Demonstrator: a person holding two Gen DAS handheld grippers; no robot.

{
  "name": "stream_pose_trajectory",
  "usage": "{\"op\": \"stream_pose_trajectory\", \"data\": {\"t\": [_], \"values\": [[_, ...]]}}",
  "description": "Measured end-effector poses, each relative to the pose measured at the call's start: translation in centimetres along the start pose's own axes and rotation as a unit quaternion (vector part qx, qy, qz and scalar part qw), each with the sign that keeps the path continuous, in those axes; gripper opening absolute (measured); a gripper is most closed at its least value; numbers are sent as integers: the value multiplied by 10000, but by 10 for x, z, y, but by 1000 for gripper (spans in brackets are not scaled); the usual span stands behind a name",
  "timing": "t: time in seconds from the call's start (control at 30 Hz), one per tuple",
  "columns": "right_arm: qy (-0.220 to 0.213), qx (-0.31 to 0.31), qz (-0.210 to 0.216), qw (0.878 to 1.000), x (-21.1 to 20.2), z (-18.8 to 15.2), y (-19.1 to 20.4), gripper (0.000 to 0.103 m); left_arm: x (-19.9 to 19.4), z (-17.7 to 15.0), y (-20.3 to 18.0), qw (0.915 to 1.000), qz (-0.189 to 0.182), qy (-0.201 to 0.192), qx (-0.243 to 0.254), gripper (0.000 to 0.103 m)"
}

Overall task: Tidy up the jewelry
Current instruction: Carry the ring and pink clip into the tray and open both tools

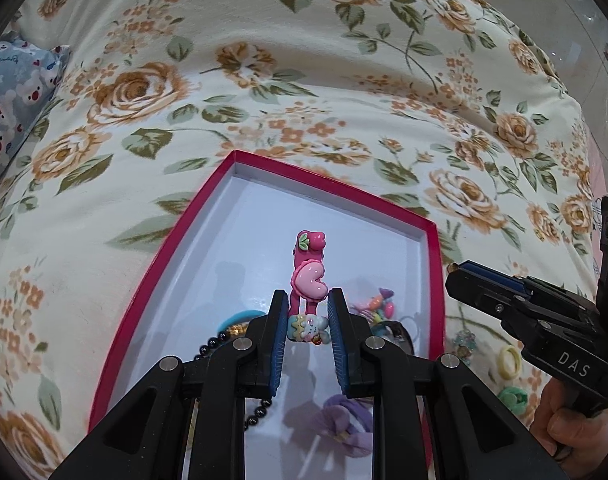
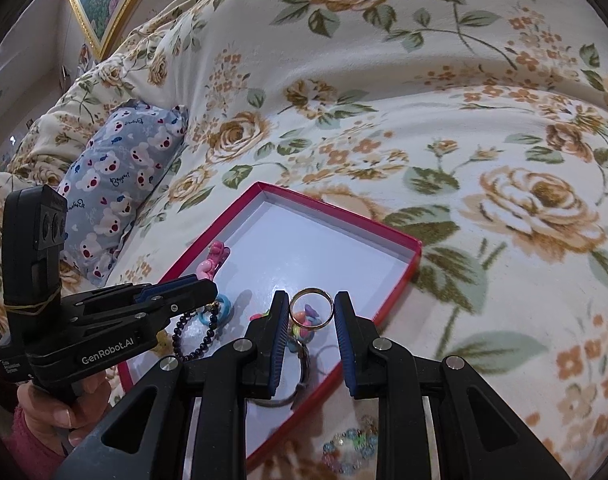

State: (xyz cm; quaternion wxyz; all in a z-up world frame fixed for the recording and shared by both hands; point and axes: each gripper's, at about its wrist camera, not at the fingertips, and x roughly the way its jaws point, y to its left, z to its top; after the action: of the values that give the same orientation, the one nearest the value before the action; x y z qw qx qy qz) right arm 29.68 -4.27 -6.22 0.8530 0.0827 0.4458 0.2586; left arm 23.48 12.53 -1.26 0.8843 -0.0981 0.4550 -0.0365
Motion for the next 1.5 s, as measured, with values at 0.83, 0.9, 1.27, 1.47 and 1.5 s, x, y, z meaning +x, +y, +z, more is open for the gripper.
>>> {"op": "stream_pose_trajectory", "data": {"t": [0.83,0.9,1.27,1.47,1.5], "values": [[713,-485,-321,9958,75,15,0,23,73,30,12,9964,514,569,350,20],[726,-496,-327,9956,75,15,0,24,75,31,10,9961,537,587,385,20],[705,-457,-306,9960,74,16,1,25,74,30,9,9959,591,592,337,21],[640,-379,-299,9968,69,17,-1,27,68,30,12,9967,582,522,213,21],[603,-362,-302,9971,66,17,-1,27,65,30,12,9969,576,492,193,21]]}}
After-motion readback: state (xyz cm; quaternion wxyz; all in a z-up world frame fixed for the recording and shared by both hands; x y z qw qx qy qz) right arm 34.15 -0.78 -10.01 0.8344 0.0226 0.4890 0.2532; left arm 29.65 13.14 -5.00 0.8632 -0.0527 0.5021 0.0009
